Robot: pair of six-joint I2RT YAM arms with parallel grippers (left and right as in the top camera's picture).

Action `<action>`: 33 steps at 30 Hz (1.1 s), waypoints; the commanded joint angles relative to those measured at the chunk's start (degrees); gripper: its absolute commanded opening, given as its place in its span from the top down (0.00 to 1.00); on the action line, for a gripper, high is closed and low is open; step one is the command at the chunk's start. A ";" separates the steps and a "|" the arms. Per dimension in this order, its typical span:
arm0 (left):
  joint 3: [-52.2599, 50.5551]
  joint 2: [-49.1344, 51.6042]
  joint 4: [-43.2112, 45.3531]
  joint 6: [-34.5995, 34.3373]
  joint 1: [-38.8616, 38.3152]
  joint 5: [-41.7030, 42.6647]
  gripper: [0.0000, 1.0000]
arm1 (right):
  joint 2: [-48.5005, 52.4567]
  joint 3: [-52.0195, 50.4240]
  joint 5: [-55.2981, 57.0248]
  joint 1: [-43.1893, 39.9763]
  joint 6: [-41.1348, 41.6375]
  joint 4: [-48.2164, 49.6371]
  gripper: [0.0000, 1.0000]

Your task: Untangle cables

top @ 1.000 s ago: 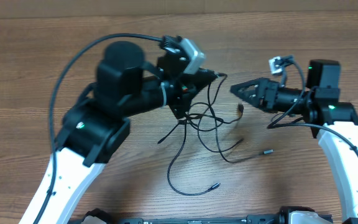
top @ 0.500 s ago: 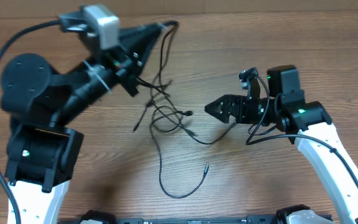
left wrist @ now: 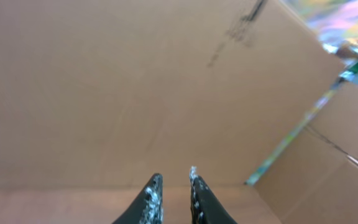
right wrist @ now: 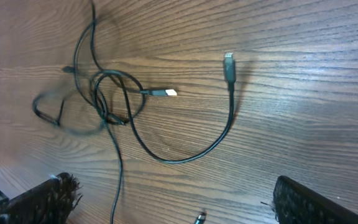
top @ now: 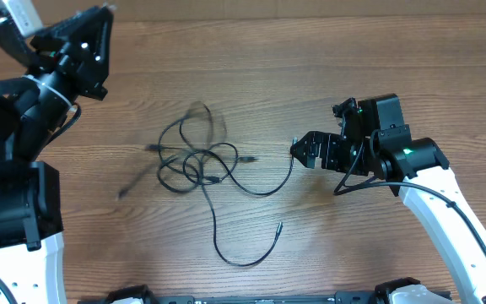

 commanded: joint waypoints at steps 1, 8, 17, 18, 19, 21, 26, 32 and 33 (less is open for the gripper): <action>1.01 1.16 -4.59 -0.92 1.77 0.24 0.85 | -0.52 0.46 1.01 0.22 0.15 0.59 0.00; 1.01 4.52 -17.64 7.10 1.73 0.24 0.39 | -0.52 0.46 0.74 0.28 -0.46 0.17 0.00; 1.01 13.14 -36.98 15.82 1.73 -2.69 0.32 | -0.07 0.46 -3.72 1.29 7.15 3.61 0.00; 1.01 14.25 -38.32 16.11 1.73 -3.69 0.31 | 0.17 0.46 -3.74 1.31 9.81 4.26 0.00; 1.01 15.37 -39.41 17.09 1.73 -4.09 0.30 | 0.48 0.46 -3.72 1.38 13.40 5.05 0.00; 1.01 17.33 -40.68 20.02 1.68 -3.93 0.25 | 1.38 0.46 -3.74 1.66 19.17 6.75 0.00; 1.01 21.88 -43.87 27.65 1.62 -1.95 0.14 | 7.04 0.46 -6.88 4.68 23.85 15.54 0.00; 1.01 23.06 -44.50 37.68 1.57 6.67 0.00 | 15.65 0.46 -11.91 8.81 35.10 28.74 0.08; 1.01 23.06 -44.50 37.62 1.57 5.57 0.00 | 16.57 0.46 -12.90 9.38 36.20 31.21 0.10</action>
